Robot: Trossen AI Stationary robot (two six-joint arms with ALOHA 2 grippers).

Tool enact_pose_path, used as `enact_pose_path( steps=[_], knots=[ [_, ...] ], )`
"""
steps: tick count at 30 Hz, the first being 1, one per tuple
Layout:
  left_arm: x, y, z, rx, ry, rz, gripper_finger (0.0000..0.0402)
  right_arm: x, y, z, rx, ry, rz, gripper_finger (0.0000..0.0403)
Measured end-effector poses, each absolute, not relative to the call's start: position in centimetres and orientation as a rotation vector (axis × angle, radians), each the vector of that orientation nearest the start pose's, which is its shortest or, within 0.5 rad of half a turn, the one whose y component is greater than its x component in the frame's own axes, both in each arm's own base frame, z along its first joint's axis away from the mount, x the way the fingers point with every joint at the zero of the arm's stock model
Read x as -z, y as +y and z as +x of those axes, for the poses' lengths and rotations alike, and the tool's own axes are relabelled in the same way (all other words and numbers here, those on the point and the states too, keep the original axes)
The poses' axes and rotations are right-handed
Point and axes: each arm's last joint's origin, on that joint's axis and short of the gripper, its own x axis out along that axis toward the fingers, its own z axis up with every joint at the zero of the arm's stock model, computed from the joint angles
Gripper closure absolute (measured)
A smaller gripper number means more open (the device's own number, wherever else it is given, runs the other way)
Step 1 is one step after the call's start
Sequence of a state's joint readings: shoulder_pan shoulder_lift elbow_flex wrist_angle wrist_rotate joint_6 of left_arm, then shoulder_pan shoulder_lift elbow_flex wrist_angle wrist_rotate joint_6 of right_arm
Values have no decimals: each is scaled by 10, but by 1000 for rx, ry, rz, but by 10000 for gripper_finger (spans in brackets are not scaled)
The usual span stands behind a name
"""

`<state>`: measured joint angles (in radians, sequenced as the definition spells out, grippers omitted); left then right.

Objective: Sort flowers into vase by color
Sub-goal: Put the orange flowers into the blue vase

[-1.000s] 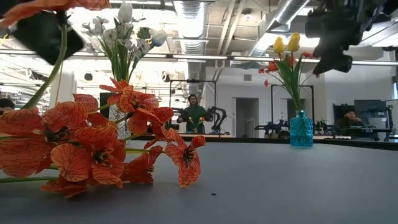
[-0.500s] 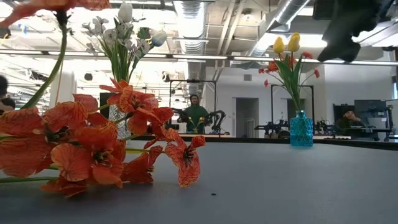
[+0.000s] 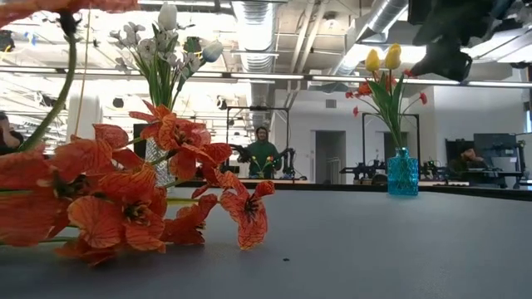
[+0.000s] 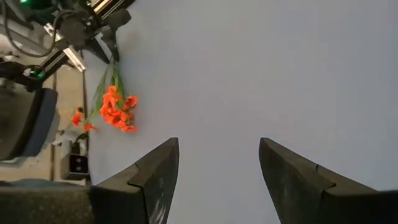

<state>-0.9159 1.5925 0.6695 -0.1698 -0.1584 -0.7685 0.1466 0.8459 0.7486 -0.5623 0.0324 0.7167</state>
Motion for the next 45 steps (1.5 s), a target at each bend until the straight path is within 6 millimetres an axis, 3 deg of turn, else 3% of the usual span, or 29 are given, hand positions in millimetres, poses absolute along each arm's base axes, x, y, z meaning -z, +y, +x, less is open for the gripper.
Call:
enact_pose_path(
  steps=[3, 5, 10, 17, 21, 26, 32, 36, 40, 45],
  knots=[
    [-124, -207, 165, 267, 1149, -134, 368, -280, 32, 173, 53, 662, 670, 154],
    [-130, -204, 164, 244, 1140, -171, 390, -281, 38, 173, 10, 663, 686, 155],
    [-162, -183, 168, 174, 1011, -196, 398, -285, 56, 171, -98, 649, 692, 163],
    [-226, -131, 180, 60, 641, -182, 400, -284, 77, 172, -153, 640, 616, 174],
    [-259, -105, 194, 43, 394, -207, 401, -278, 87, 186, -184, 612, 527, 174],
    [-289, -86, 210, 37, 114, -209, 401, -270, 94, 216, -153, 504, 415, 175],
    [-299, -75, 231, 33, -76, -186, 401, -270, 88, 260, -124, 224, 354, 175],
    [-296, -74, 253, 6, -59, -126, 401, -274, 72, 283, -79, 18, 358, 175],
    [-290, -77, 274, 12, -16, -103, 401, -279, 60, 294, -57, -139, 383, 175],
    [-290, -76, 284, 6, -24, -103, 401, -273, 64, 300, -109, -148, 309, 175]
  ],
)
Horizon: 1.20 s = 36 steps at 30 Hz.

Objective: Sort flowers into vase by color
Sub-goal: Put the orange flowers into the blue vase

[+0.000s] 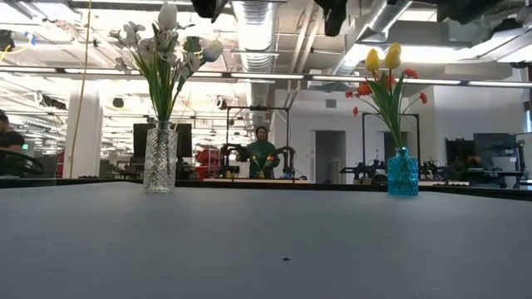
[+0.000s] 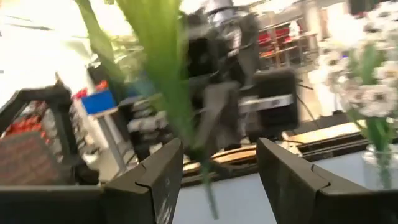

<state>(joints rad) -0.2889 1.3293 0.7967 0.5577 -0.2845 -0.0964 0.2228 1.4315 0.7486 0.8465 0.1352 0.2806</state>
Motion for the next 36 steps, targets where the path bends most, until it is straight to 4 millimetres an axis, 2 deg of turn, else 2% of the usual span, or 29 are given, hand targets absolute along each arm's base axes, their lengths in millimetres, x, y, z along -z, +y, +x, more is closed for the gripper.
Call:
enact_pose_path(
  steps=[6, 17, 21, 29, 36],
  knots=[
    [-292, -71, 285, -2, -43, -103, 401, -265, 66, 309, -107, -126, 277, 175],
    [-290, -65, 286, -46, -33, -125, 401, -284, 71, 337, -88, -180, 143, 175],
    [-287, -66, 286, -45, 4, -136, 401, -287, 71, 337, -56, -191, 87, 175],
    [-289, -66, 286, -69, -24, -138, 401, -283, 69, 338, -34, -154, 83, 178],
    [-289, -66, 286, -70, -16, -119, 401, -283, 66, 339, -26, -152, 103, 217]
  ],
)
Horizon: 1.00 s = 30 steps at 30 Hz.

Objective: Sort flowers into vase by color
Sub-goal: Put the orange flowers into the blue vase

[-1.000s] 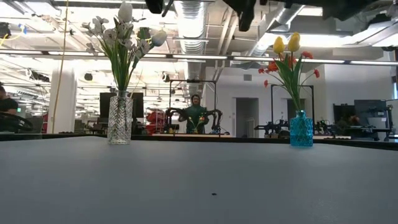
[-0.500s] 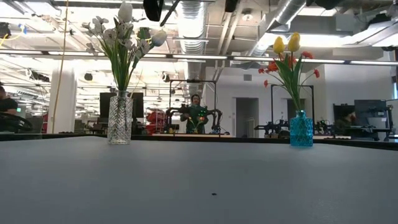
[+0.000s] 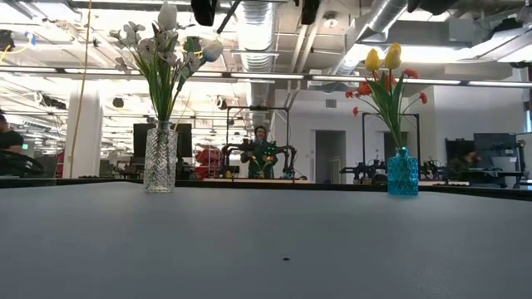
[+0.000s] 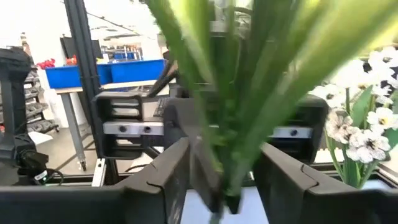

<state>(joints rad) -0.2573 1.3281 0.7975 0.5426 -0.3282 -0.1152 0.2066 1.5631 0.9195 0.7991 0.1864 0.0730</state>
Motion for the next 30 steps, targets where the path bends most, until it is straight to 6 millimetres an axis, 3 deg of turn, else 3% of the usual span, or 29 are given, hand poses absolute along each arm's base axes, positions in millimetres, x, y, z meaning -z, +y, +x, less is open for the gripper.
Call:
enact_pose_path(
  steps=[8, 15, 18, 25, 30],
  knots=[
    [-289, -66, 286, -70, -14, -116, 401, -284, 65, 339, -26, -153, 109, 297],
    [-291, -65, 286, -69, -32, -122, 401, -297, 64, 328, -24, -149, 78, 364],
    [-293, -65, 287, -68, -52, -129, 396, -303, 62, 320, -9, -108, 92, 370],
    [-292, -66, 286, -65, -48, -139, 300, -320, 62, 290, 50, 7, 120, 370],
    [-286, -64, 284, -98, 31, -192, 226, -341, 65, 237, 116, 109, 148, 370]
  ],
)
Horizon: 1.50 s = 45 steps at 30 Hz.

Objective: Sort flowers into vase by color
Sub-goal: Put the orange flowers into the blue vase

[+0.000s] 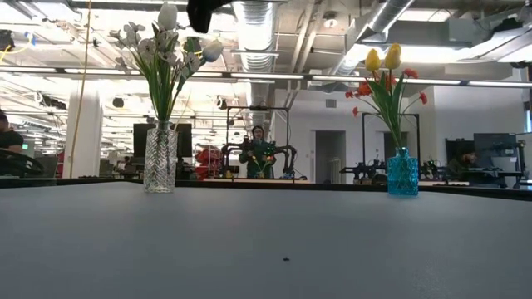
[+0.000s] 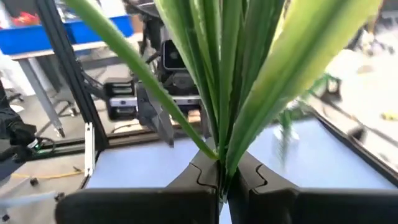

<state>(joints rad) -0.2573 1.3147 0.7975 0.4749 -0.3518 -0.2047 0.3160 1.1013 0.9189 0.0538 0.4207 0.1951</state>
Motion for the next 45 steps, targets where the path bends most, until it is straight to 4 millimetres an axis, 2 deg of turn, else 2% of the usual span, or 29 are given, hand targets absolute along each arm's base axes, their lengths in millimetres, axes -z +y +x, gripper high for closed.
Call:
enact_pose_path(
  steps=[5, 10, 15, 20, 25, 29, 32, 39, 45],
  knots=[
    [-272, -63, 280, -119, 175, -205, 206, -342, 63, 171, 298, 231, 187, 370],
    [-265, -61, 279, -142, 249, -238, 205, -326, 46, 121, 598, 161, 209, 370],
    [-264, -60, 279, -149, 257, -235, 205, -305, 24, 97, 877, 38, 174, 370],
    [-264, -60, 279, -152, 261, -247, 205, -302, 1, 82, 1132, -48, 147, 370],
    [-263, -58, 279, -163, 260, -257, 205, -293, -18, 81, 1317, -20, 141, 369],
    [-263, -53, 280, -181, 265, -259, 205, -274, -32, 97, 1315, 35, 230, 369],
    [-262, -50, 281, -179, 268, -262, 205, -263, -43, 112, 1294, 76, 202, 369],
    [-261, -49, 281, -154, 291, -287, 205, -273, -67, 121, 1326, 66, 117, 369],
    [-256, -49, 279, -164, 341, -336, 205, -262, -88, 119, 1375, 61, 129, 369]
  ],
)
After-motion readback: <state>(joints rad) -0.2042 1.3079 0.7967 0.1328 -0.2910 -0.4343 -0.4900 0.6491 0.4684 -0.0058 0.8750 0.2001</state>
